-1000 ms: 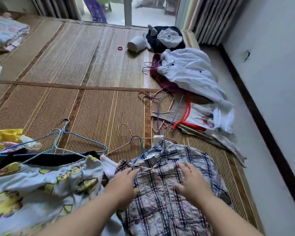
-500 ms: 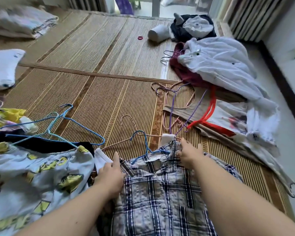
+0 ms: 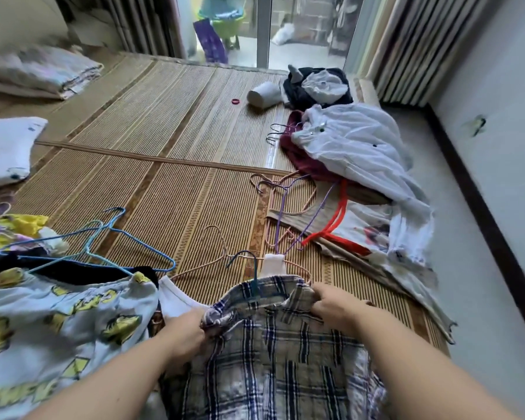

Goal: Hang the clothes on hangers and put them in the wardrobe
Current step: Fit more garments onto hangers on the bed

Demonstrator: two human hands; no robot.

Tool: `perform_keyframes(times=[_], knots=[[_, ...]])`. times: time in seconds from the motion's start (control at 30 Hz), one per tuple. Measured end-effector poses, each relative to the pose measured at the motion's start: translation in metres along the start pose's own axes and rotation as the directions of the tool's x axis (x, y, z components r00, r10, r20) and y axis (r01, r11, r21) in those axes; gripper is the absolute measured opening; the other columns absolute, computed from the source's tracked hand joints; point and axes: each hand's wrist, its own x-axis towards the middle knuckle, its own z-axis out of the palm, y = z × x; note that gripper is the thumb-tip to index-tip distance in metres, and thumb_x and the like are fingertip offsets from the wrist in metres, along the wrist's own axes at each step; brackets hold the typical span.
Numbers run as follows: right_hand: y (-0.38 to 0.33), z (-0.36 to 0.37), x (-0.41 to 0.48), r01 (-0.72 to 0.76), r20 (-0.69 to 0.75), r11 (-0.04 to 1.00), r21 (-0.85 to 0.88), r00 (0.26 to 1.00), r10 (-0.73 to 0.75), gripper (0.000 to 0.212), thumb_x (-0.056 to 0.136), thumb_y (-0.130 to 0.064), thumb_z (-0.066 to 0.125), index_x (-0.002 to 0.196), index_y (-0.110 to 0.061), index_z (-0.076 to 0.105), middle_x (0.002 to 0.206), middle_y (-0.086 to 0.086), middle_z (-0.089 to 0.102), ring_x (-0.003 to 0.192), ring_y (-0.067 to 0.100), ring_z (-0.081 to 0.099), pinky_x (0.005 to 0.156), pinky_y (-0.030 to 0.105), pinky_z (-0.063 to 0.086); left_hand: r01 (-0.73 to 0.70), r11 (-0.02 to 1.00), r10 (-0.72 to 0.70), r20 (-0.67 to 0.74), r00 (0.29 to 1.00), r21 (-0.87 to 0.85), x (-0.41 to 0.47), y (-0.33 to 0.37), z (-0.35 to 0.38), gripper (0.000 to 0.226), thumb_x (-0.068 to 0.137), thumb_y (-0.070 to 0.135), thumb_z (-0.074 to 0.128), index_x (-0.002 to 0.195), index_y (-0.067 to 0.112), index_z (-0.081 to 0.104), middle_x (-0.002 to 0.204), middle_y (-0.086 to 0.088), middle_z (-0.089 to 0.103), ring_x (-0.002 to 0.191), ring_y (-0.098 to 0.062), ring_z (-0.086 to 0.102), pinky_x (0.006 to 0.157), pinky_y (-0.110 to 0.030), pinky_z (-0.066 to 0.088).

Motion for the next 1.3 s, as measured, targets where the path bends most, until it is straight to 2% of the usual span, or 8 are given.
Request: perform_keyframes(times=[0.4,0.5,0.6,0.73,0.93,1.03,1.17,1.3], knots=[[0.01,0.009,-0.108,-0.07,-0.157,0.937,0.341,0.979,0.13,0.012,0.089,-0.012,0.044,0.097,-0.021,0.048,0.09,0.007,0.054,0.071,0.018,0.05,0.065,0.037,0.045,0.003,0.997,-0.004,0.009,1.0,0.083,-0.035,0.021,0.031,0.028,0.082,0.034,0.055,0.108,0.03,0.047,0.114,-0.005,0.063,0.103,-0.024,0.058,0.087,-0.032,0.047],[-0.005,0.026,-0.111,0.044,-0.294,0.974,0.223,0.956,0.024,0.06,0.083,-0.025,0.064,0.133,-0.043,0.037,0.129,-0.001,0.05,0.107,0.015,0.055,0.095,0.04,0.048,-0.095,0.987,0.079,-0.123,0.989,-0.126,-0.042,0.025,0.04,0.035,0.079,0.012,0.045,0.087,0.044,0.056,0.088,0.007,0.066,0.084,-0.015,0.059,0.071,-0.029,0.047],[-0.035,0.033,-0.113,0.18,-0.306,0.984,-0.007,0.936,-0.173,0.05,0.083,-0.052,0.059,0.13,-0.051,0.043,0.139,-0.031,0.035,0.135,0.004,0.019,0.114,0.05,0.009,-0.198,0.951,0.147,-0.216,0.965,-0.238,-0.056,0.029,0.031,0.056,0.081,0.004,0.046,0.08,0.059,0.057,0.073,0.015,0.066,0.074,-0.005,0.06,0.06,-0.019,0.045],[-0.083,0.016,-0.135,0.33,-0.49,0.926,0.181,0.847,-0.206,0.015,0.093,-0.035,0.054,0.095,-0.031,0.068,0.082,-0.033,0.062,0.094,0.005,0.059,0.1,0.043,0.036,-0.307,0.91,0.247,-0.23,0.941,-0.278,-0.088,0.046,-0.011,0.031,0.084,0.007,0.055,0.091,0.036,0.063,0.082,0.006,0.069,0.083,-0.015,0.062,0.076,-0.035,0.048],[-0.117,-0.055,-0.22,0.406,-0.674,0.841,0.358,0.736,-0.069,0.018,0.096,-0.022,0.052,0.083,-0.023,0.065,0.083,0.003,0.07,0.08,0.02,0.064,0.076,0.031,0.052,-0.413,0.904,0.357,-0.335,0.872,-0.111,-0.156,0.087,-0.07,0.018,0.088,0.022,0.053,0.076,0.034,0.058,0.07,0.005,0.062,0.069,-0.008,0.058,0.057,-0.029,0.037],[-0.122,-0.084,-0.283,0.39,-0.715,0.872,0.295,0.696,-0.07,0.015,0.094,-0.025,0.055,0.086,-0.023,0.067,0.082,-0.005,0.071,0.077,0.011,0.063,0.073,0.021,0.048,-0.494,0.863,0.431,-0.356,0.829,-0.105,-0.202,0.114,-0.092,0.023,0.089,0.025,0.055,0.076,0.043,0.06,0.07,0.009,0.063,0.065,-0.001,0.056,0.054,-0.026,0.037],[-0.123,-0.11,-0.362,0.308,-0.736,0.923,0.232,0.676,-0.04,0.016,0.091,-0.031,0.058,0.096,-0.02,0.068,0.091,0.0,0.072,0.091,0.021,0.064,0.086,0.038,0.05,-0.55,0.834,0.5,-0.355,0.79,-0.05,-0.247,0.152,-0.11,0.017,0.09,0.028,0.056,0.076,0.036,0.061,0.064,0.01,0.06,0.056,0.001,0.051,0.05,-0.019,0.035],[-0.104,-0.123,-0.435,0.301,-0.719,0.902,0.308,0.695,0.014,0.013,0.088,-0.034,0.062,0.09,-0.047,0.064,0.092,-0.016,0.068,0.1,0.013,0.063,0.086,0.026,0.047,-0.635,0.77,0.619,-0.318,0.718,0.063,-0.283,0.201,-0.114,0.016,0.086,0.018,0.055,0.074,0.029,0.059,0.06,0.013,0.058,0.052,0.002,0.05,0.048,-0.017,0.034]])
